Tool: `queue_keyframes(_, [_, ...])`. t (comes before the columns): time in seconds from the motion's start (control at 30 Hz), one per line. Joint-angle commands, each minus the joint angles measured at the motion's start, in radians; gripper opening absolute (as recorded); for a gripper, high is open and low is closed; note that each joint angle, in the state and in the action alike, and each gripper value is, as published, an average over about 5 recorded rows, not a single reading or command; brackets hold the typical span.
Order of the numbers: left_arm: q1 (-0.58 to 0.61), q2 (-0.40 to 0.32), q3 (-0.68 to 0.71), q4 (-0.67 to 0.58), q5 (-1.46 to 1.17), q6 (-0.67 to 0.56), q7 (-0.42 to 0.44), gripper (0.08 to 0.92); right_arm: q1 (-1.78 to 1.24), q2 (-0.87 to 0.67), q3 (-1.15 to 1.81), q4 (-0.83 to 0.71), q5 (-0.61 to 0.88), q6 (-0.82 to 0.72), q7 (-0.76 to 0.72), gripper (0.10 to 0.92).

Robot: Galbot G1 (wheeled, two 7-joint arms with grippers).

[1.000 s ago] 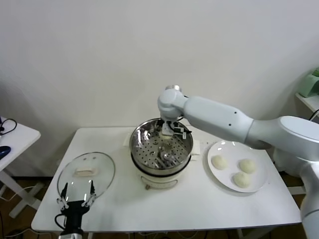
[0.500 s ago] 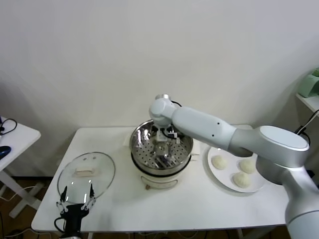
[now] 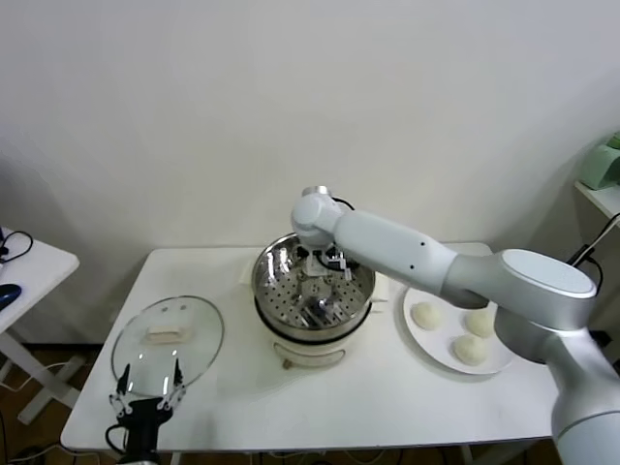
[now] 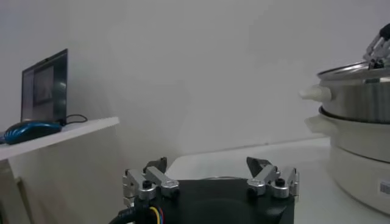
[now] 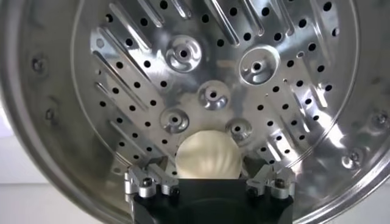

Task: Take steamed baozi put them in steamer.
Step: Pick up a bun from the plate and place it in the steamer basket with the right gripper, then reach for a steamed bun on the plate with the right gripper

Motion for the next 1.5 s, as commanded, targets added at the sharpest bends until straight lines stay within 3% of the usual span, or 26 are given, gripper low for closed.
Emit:
queue_keyframes(0.03, [-0.002, -0.001, 0.001, -0.002, 0.000, 0.004, 0.000, 0.823, 0.119, -0.122, -0.023, 0.118, 0.211, -0.051, -0.047, 0.823])
queue_keyframes(0.33, [-0.007, 0.002, 0.012, -0.020, -0.012, 0.033, 0.026, 0.823, 0.398, -0.415, -0.260, 0.160, 0.956, -0.502, -0.121, 0.823])
queue_keyframes(0.47, [-0.013, 0.002, 0.020, -0.024, -0.016, 0.024, 0.043, 0.823, 0.404, -0.512, -0.310, 0.115, 1.097, -0.602, -0.119, 0.823])
queue_keyframes(0.67, [-0.012, 0.006, 0.027, -0.033, -0.013, 0.024, 0.060, 0.823, 0.283, -0.632, -0.282, 0.067, 1.140, -0.665, -0.096, 0.823])
queue_keyframes(0.97, [0.001, 0.008, 0.020, -0.041, -0.017, 0.019, 0.060, 0.823, 0.014, -0.697, -0.115, 0.000, 0.984, -0.671, -0.067, 0.823])
queue_keyframes(1.5, [0.034, 0.004, 0.013, -0.039, -0.003, 0.004, 0.072, 0.823, -0.246, -0.512, 0.125, -0.226, 0.821, -0.621, -0.020, 0.823])
